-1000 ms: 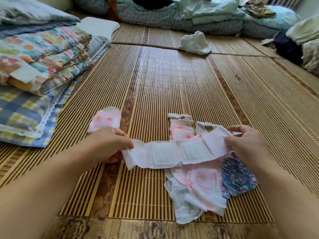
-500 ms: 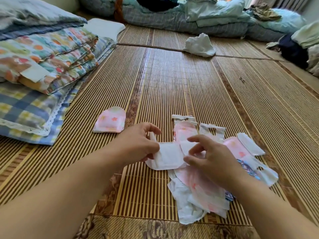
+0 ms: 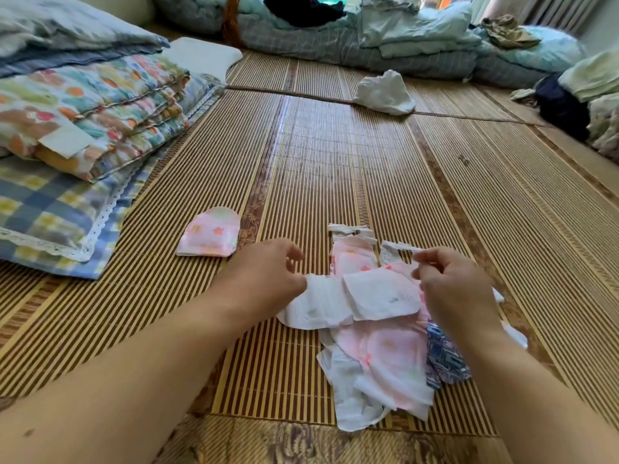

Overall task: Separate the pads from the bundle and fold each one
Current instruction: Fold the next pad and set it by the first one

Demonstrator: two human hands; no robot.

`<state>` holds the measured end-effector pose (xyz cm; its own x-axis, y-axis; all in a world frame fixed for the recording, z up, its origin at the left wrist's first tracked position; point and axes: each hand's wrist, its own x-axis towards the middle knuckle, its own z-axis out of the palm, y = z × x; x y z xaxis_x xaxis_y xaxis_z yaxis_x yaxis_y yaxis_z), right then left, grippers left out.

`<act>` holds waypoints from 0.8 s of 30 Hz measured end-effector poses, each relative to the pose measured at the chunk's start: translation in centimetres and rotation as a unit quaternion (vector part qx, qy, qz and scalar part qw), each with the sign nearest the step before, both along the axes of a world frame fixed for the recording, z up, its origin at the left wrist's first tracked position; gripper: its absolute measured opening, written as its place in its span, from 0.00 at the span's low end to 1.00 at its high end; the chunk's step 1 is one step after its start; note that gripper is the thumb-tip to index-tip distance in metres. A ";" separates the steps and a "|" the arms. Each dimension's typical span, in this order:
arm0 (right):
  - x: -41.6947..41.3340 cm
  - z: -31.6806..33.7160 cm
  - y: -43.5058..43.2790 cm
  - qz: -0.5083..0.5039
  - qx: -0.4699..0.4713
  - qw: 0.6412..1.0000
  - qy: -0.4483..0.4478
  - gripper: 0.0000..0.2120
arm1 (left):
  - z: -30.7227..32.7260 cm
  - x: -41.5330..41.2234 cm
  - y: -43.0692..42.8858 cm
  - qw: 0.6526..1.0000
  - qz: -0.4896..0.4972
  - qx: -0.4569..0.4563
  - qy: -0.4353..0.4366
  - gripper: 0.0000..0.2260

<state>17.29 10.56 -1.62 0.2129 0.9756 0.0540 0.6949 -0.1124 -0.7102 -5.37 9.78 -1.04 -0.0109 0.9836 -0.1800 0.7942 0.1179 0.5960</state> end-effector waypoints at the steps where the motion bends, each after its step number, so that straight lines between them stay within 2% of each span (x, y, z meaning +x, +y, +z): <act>1: 0.5 0.0 0.2 0.001 -0.022 0.999 -0.050 0.08 | -0.3 -0.5 0.0 0.997 0.013 0.015 0.081 0.17; 3: 1.0 0.0 0.4 0.014 -0.107 0.988 -0.109 0.12 | -0.8 -1.2 -0.1 0.985 0.015 -0.016 0.171 0.20; 5: 0.9 -0.3 0.5 0.022 -0.163 0.978 -0.129 0.18 | -1.2 -1.2 -0.4 0.980 0.004 -0.046 0.196 0.22; 7: 0.5 -0.6 0.6 0.026 -0.185 0.970 -0.153 0.21 | -1.4 -0.9 -0.5 0.980 -0.008 -0.041 0.193 0.17; 10: 0.2 -0.7 0.7 0.032 -0.198 0.964 -0.176 0.17 | -1.7 -0.4 -0.4 0.982 -0.023 -0.038 0.184 0.09; 15: 0.2 -0.5 0.6 0.049 -0.175 0.969 -0.167 0.12 | -1.8 -0.5 -0.4 0.987 -0.033 -0.030 0.152 0.09; 17: 0.4 -0.3 0.6 0.043 -0.127 0.979 -0.155 0.10 | -1.3 -0.4 -0.5 0.996 -0.019 -0.015 0.088 0.06; 19: 0.2 0.2 0.4 0.049 -0.059 0.992 -0.095 0.10 | -0.7 -0.3 -0.4 1.000 0.001 -0.009 -0.006 0.02; 21: -0.5 0.8 -0.1 0.072 0.006 0.997 -0.009 0.08 | -0.2 0.1 -0.4 0.991 0.015 -0.022 -0.134 0.10; 23: -1.9 1.3 -0.9 0.113 0.036 0.992 0.051 0.06 | 0.4 0.6 -0.8 0.961 0.018 -0.056 -0.271 0.15; 24: -2.6 1.4 -1.4 0.133 0.043 0.988 0.067 0.04 | 0.5 0.9 -1.0 0.948 0.012 -0.063 -0.311 0.18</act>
